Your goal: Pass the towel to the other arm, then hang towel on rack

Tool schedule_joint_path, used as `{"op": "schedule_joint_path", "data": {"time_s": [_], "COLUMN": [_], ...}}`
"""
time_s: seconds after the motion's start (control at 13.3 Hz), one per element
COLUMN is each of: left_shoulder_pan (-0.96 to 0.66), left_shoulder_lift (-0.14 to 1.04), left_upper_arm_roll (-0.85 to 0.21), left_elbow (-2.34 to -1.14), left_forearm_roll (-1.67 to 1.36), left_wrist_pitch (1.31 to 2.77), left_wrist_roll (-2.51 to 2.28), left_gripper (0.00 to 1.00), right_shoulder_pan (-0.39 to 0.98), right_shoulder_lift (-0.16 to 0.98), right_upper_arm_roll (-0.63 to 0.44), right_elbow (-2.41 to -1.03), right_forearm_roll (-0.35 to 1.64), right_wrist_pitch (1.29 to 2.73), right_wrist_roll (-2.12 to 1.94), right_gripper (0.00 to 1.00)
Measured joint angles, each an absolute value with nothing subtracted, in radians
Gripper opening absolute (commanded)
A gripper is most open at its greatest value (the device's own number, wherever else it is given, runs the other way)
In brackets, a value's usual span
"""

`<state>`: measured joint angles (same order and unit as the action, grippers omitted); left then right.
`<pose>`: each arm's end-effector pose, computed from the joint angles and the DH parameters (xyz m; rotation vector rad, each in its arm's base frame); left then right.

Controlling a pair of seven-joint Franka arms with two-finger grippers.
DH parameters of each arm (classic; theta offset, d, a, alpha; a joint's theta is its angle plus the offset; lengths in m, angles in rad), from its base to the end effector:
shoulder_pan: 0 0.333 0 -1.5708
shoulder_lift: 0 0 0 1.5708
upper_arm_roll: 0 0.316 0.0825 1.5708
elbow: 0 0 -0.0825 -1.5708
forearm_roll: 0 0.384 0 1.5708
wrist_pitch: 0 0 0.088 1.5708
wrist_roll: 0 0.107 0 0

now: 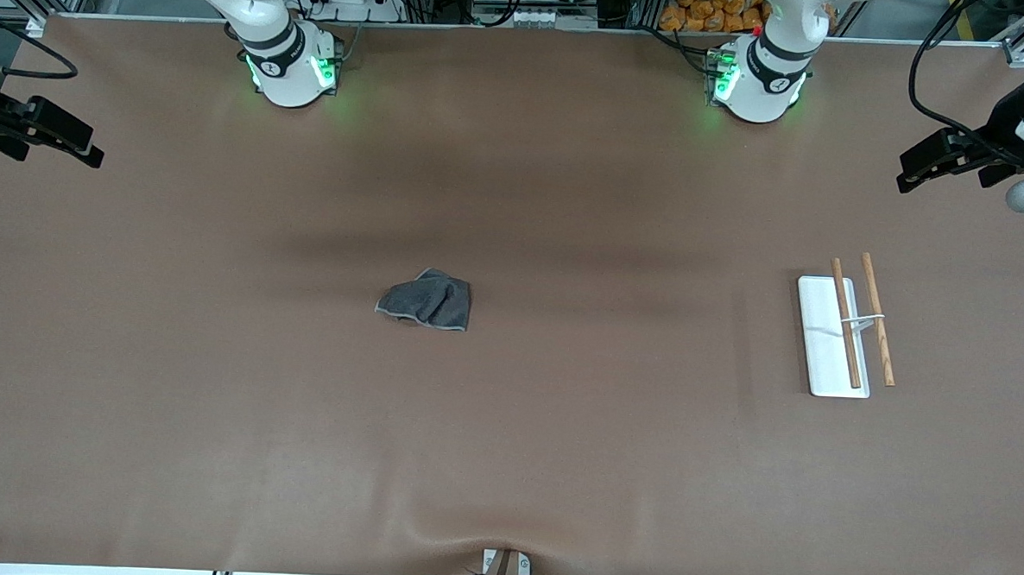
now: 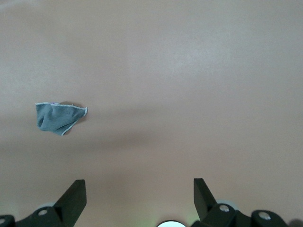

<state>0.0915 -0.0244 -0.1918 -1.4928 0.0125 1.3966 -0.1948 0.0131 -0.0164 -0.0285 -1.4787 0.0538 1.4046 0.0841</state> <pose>0.5259 -0.0529 0.6590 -3.1087 -0.1500 0.1073 0.5318 -0.0019 0.6622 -3.0852 0.1422 0.0919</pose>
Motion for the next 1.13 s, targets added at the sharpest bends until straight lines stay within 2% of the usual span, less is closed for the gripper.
{"op": "schedule_joint_path", "data": {"time_s": [0.68,1.13], "left_shoulder_pan": [0.094,0.094], "left_shoulder_lift": [-0.022,-0.015], "left_upper_arm_roll": [-0.19,-0.194], "left_elbow": [-1.493,-1.493], "left_forearm_roll": [0.016,0.016], "left_wrist_pitch": [1.397,1.397], "left_wrist_roll": [-0.194,-0.193], "left_gripper": [1.0,1.0], "right_shoulder_pan": [0.011,0.01], "right_shoulder_lift": [-0.015,0.041], "right_upper_arm_roll": [-0.032,-0.033], "right_elbow": [-1.48,-1.487], "right_forearm_roll": [0.054,0.048], "right_wrist_pitch": [1.405,1.414], "right_wrist_roll": [0.084,0.084], "right_gripper": [1.0,1.0]}}
